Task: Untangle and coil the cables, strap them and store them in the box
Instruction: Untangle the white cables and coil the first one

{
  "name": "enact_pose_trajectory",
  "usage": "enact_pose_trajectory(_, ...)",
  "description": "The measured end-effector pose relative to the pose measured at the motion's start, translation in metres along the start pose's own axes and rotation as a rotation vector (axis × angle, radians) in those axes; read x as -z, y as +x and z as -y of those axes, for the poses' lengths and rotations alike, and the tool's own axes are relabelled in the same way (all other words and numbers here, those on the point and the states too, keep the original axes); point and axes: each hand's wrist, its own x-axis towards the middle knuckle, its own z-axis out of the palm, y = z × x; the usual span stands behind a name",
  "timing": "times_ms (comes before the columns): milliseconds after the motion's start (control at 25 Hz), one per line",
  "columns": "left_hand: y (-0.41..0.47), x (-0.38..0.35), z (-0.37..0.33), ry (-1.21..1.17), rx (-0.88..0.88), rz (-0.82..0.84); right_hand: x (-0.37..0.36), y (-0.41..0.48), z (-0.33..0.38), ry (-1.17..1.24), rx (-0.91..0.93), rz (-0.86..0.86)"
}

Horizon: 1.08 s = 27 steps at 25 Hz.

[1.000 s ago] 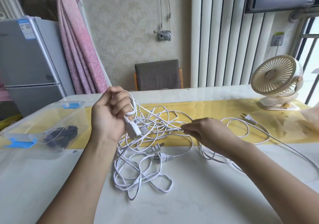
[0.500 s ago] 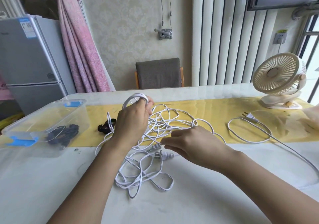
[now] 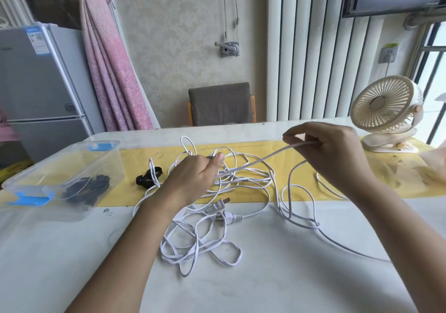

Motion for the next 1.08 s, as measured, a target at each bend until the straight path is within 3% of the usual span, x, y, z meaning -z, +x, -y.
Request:
enact_pose_trajectory(160,-0.002,0.004,-0.010,-0.368,0.125,0.266,0.008,0.003,-0.020,0.285,-0.344,-0.033)
enact_pose_trajectory(280,-0.007,0.012,-0.018,-0.692,0.153,0.538,0.015,0.007,-0.032,0.413,-0.486,-0.146)
enact_pose_trajectory(520,-0.019,-0.004,-0.036,-0.518,0.149,1.010,0.008,0.005,-0.045,0.424,-0.635,-0.180)
enact_pose_trajectory(760,-0.010,-0.009,-0.040,-1.061,0.219,1.349,0.005,0.004,-0.056,0.431,-0.716,-0.208)
enact_pose_trajectory(840,-0.003,-0.004,-0.030,-1.320,0.195,1.381,0.002,0.002,-0.057,0.426,-0.725,-0.176)
enact_pose_trajectory(920,0.003,0.000,-0.020,-1.512,0.185,1.301,-0.003,0.000,-0.059,0.423,-0.737,-0.153)
enact_pose_trajectory(1080,0.015,0.000,0.003,-1.688,0.343,1.096,-0.010,-0.004,-0.064,0.351,-0.769,-0.041)
